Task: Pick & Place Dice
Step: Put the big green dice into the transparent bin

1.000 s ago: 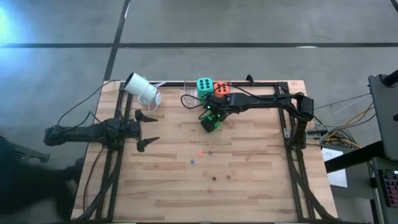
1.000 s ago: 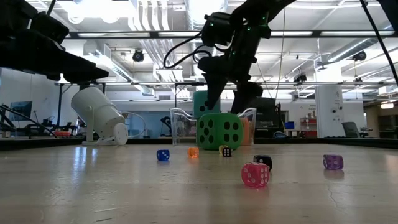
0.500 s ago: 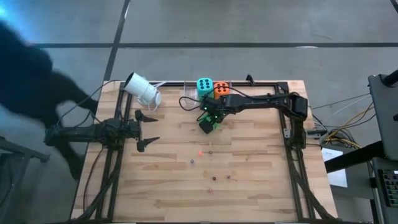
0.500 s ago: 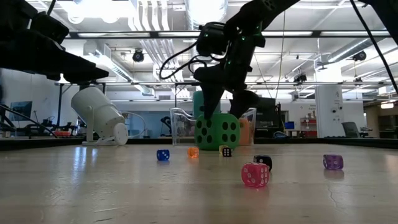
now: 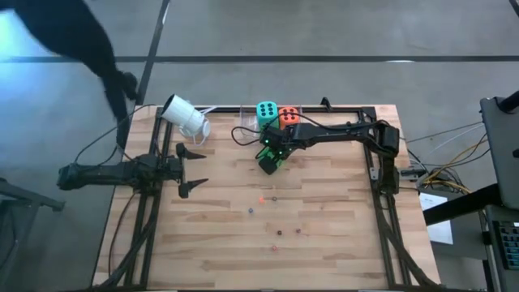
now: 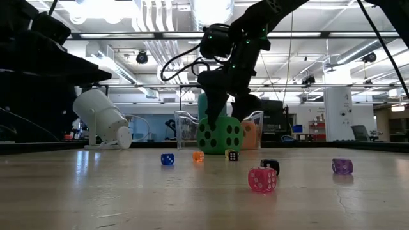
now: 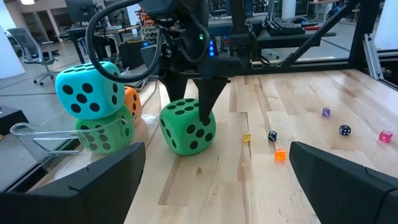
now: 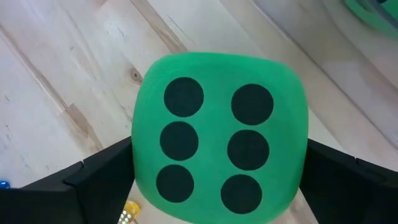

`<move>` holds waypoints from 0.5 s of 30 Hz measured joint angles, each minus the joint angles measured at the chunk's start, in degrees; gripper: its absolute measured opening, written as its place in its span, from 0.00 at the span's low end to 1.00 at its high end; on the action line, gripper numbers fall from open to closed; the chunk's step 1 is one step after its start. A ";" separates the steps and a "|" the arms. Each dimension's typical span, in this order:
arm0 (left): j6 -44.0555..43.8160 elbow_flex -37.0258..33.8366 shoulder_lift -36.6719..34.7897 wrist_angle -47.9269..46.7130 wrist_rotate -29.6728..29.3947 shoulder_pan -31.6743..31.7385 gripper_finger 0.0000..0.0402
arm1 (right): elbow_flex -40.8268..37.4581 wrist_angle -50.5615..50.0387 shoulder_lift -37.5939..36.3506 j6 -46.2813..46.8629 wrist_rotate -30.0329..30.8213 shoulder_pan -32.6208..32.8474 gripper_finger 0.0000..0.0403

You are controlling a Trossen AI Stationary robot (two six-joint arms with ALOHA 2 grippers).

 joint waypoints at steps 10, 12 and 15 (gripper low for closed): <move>0.02 0.00 0.01 0.01 0.00 0.01 1.00 | -0.46 0.42 0.00 0.02 0.29 0.20 0.79; 0.02 0.00 0.01 0.01 0.02 -0.01 1.00 | -0.50 0.38 0.00 0.02 0.40 0.22 0.79; 0.02 0.00 0.01 -0.01 0.02 0.01 1.00 | -0.53 0.27 0.00 0.03 0.72 0.20 0.79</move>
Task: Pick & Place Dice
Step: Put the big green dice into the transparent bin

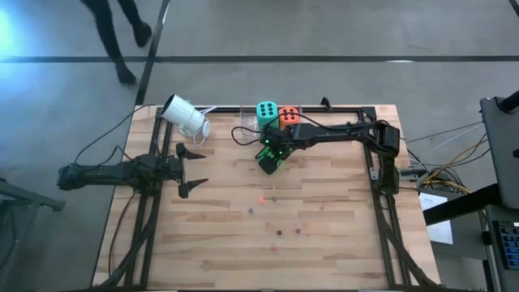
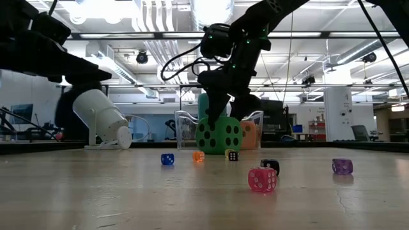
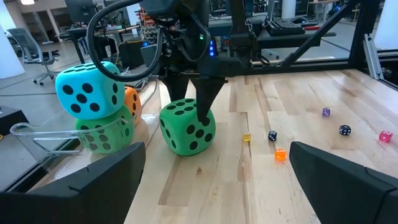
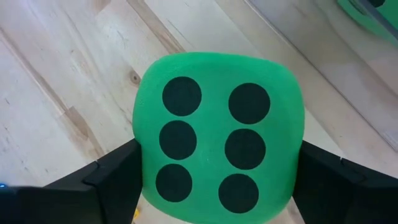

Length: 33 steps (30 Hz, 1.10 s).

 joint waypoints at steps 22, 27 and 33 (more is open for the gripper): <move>0.13 0.00 0.00 0.02 0.00 0.01 1.00 | -0.55 -11.02 -6.62 -6.63 2.02 0.52 0.78; 0.11 0.00 0.00 0.01 -0.02 0.01 1.00 | -0.40 -15.80 -13.05 -9.56 4.05 0.40 0.80; 0.09 0.00 0.00 0.01 -0.02 -0.02 1.00 | -0.24 -15.96 -20.59 -15.26 4.01 -2.36 0.79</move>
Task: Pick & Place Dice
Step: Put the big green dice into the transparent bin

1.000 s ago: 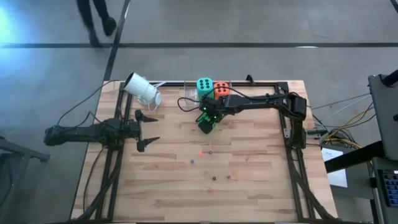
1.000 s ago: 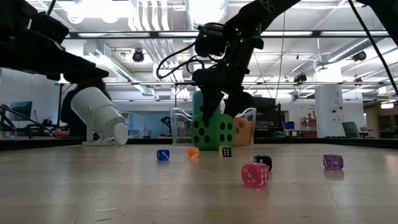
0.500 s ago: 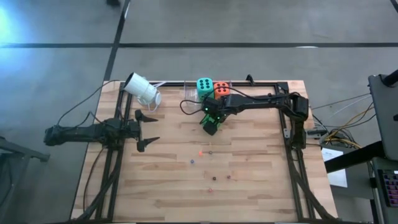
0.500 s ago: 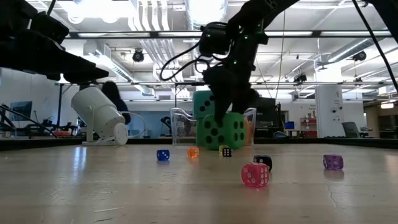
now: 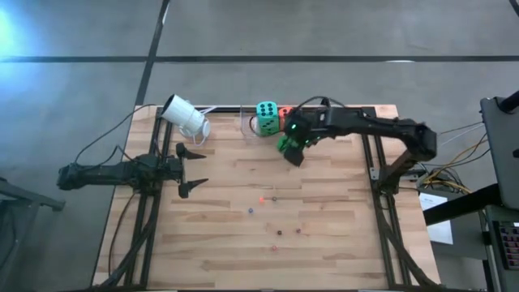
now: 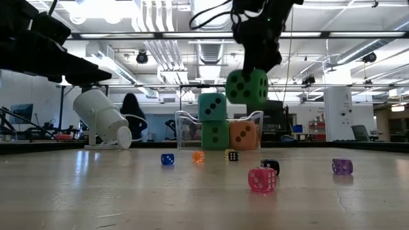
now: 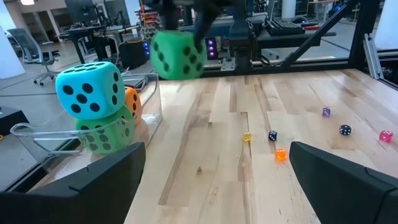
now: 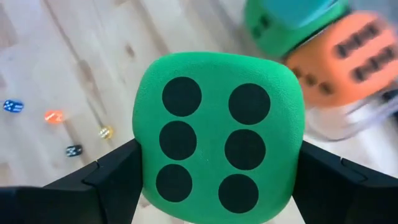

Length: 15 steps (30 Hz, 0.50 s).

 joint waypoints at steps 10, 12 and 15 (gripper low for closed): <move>-0.13 0.00 0.00 0.02 0.00 0.01 1.00 | 0.35 -0.73 -3.15 -19.91 -6.07 -10.39 0.81; -0.11 0.00 0.00 0.01 0.00 0.01 1.00 | 1.06 -0.30 -2.80 -24.29 -8.09 -12.71 0.81; -0.11 0.00 0.00 0.00 0.02 0.00 1.00 | 1.75 0.56 -2.14 -31.19 -8.66 -15.65 0.80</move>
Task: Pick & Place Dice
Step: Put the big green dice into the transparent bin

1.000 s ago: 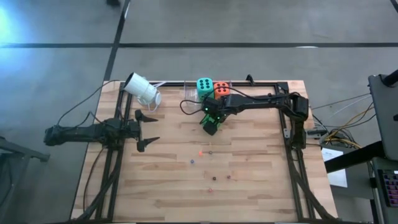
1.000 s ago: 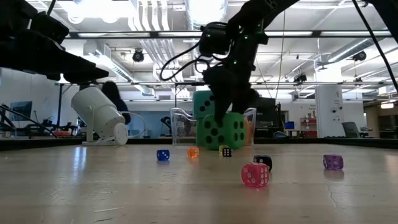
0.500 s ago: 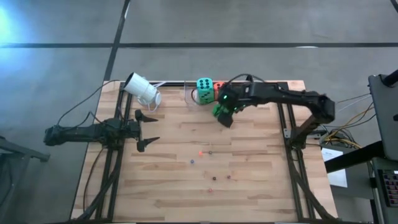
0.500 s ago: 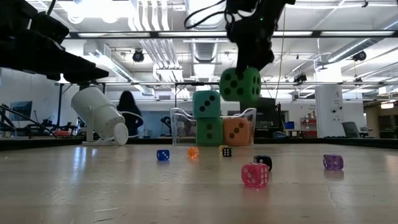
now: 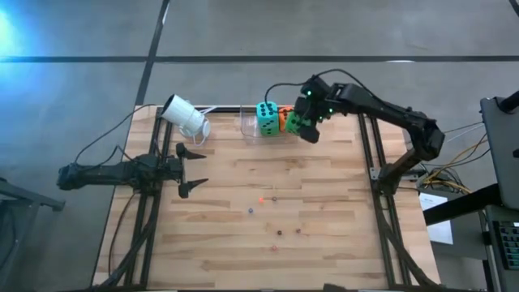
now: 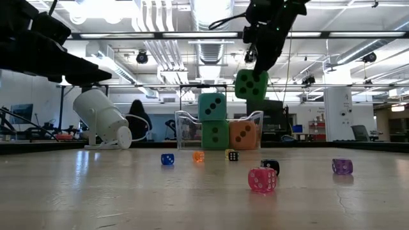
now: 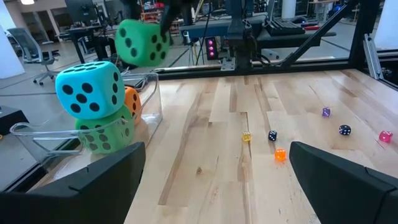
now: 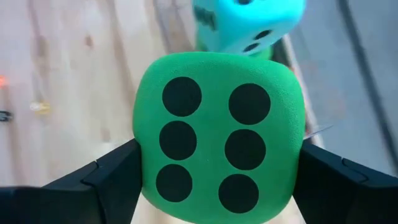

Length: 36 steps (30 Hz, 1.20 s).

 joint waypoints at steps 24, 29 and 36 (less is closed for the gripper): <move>0.02 0.00 0.00 -0.01 -0.02 0.00 1.00 | 8.99 -0.36 12.86 -27.67 -7.00 -10.14 0.82; 0.04 0.00 0.00 -0.01 -0.02 0.00 1.00 | 10.53 0.05 13.29 -30.84 -7.03 -10.43 0.82; 0.04 0.00 0.00 -0.01 0.00 0.00 1.00 | 10.69 -0.08 16.09 -33.72 -6.89 -10.98 0.82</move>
